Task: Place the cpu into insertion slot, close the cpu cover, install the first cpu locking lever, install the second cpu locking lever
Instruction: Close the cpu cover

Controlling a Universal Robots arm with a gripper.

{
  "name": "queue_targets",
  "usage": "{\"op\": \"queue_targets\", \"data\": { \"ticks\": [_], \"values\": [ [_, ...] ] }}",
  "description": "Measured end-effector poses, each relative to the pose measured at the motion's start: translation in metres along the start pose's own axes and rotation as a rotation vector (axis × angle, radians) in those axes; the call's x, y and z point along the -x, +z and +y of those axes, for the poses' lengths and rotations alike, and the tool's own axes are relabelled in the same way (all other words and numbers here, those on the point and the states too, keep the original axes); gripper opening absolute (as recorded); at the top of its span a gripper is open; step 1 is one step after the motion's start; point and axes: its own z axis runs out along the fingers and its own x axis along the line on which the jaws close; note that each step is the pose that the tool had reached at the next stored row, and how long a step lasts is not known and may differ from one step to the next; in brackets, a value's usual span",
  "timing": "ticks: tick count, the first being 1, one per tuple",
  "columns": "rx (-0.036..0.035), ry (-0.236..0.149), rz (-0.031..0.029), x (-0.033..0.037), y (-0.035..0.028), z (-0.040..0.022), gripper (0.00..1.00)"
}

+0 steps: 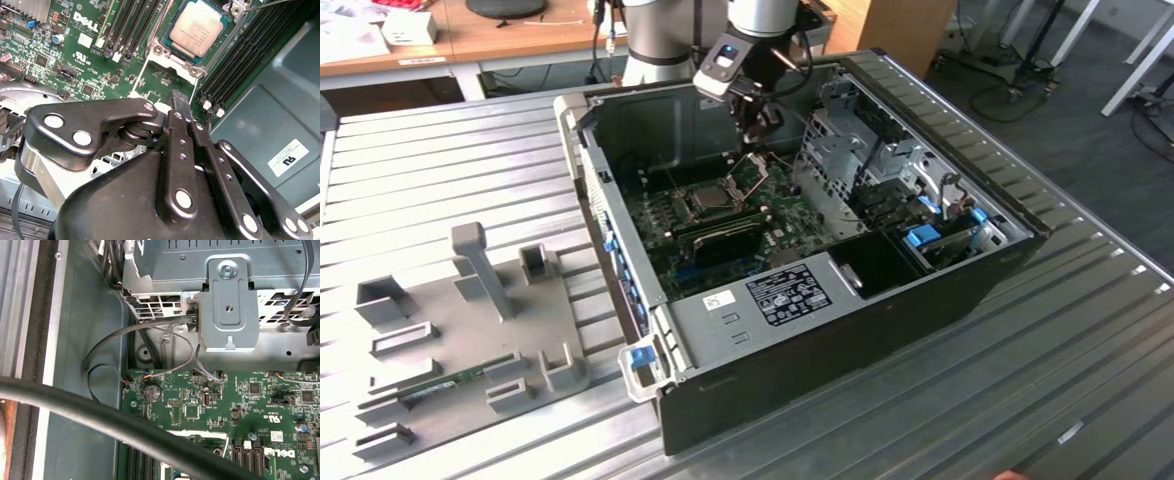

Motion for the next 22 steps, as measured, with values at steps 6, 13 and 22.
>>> {"op": "queue_targets", "data": {
  "ticks": [6, 13, 22],
  "values": [
    [0.0000, 0.000, 0.0000, 0.0000, 0.0001, 0.0027, 0.10],
    [0.0000, 0.000, 0.0000, 0.0000, 0.0002, 0.0050, 0.10],
    [0.0000, 0.000, 0.0000, 0.0000, 0.0003, 0.0074, 0.10]
  ]
}}
